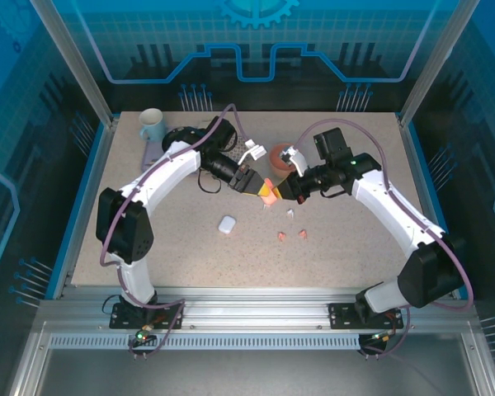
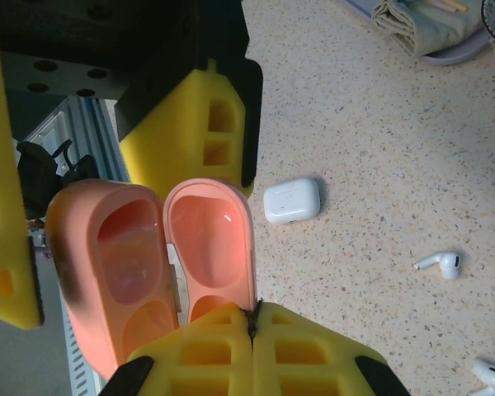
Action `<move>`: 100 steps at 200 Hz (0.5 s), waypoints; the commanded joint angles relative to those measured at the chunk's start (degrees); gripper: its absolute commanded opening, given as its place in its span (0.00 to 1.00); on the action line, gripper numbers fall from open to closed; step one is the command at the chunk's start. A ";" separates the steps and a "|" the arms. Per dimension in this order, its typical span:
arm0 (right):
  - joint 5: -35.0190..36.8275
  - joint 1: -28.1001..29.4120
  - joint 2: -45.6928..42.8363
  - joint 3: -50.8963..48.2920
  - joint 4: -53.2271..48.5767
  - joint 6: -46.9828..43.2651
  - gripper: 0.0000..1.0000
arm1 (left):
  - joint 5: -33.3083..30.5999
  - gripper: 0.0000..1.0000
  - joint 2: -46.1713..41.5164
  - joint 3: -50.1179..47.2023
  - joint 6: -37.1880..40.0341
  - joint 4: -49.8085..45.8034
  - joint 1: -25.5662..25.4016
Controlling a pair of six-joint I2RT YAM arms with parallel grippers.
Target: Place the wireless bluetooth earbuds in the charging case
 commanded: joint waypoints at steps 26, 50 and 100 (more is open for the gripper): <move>2.79 1.82 0.63 3.76 -6.00 -4.48 0.00 | 1.30 0.43 2.51 4.21 3.60 -4.57 -0.10; 2.96 1.91 0.63 3.89 -6.21 -4.57 0.00 | 1.36 0.40 2.54 4.48 3.48 -4.31 0.03; 3.61 2.05 1.07 4.29 -5.77 -4.44 0.00 | 1.62 0.25 2.35 4.57 3.22 -4.22 -0.01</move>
